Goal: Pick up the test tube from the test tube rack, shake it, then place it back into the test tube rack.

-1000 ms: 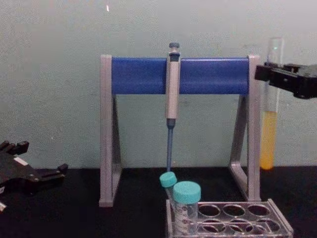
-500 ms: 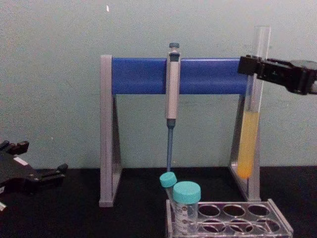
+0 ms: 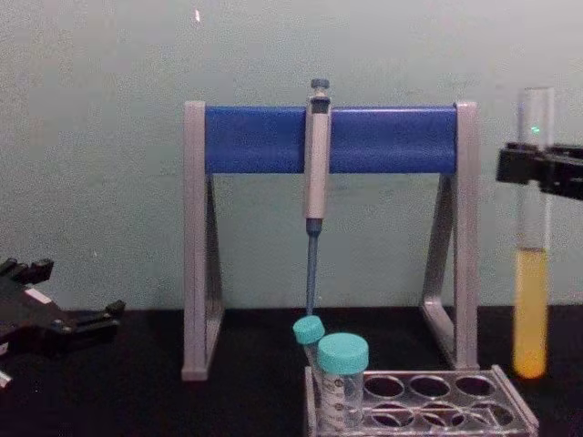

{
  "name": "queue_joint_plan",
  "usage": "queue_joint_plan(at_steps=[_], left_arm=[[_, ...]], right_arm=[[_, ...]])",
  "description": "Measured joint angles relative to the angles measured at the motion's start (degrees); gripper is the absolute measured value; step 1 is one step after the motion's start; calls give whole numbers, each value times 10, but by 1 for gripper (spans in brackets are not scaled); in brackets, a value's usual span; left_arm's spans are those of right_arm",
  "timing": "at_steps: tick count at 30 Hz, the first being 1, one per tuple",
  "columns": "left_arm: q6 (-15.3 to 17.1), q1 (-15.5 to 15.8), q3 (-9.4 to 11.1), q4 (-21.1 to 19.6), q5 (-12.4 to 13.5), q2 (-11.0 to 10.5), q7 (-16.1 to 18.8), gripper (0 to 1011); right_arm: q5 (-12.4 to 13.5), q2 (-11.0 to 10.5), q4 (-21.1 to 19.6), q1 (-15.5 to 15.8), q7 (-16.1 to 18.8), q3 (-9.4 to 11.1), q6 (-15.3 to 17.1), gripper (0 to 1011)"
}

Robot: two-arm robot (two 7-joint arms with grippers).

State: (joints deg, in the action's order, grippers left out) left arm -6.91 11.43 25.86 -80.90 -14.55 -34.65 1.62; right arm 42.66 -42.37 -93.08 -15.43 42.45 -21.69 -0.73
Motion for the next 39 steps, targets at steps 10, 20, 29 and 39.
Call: queue_joint_plan(at_steps=[10,20,29,39], left_arm=[[0,0,0,0,0,0,0,1001],[0,0,0,0,0,0,0,1001],[0,0,0,0,0,0,0,1001],[0,0,0,0,0,0,0,1001]], right_arm=[[-26,14,12,-2,-68,13,1,237],[-40,63,53,-30,-74,-1,-8,237],[-30,87,67,-46,-37,-17,-15,237],[15,70,50,-47,29,-31,-10,237]])
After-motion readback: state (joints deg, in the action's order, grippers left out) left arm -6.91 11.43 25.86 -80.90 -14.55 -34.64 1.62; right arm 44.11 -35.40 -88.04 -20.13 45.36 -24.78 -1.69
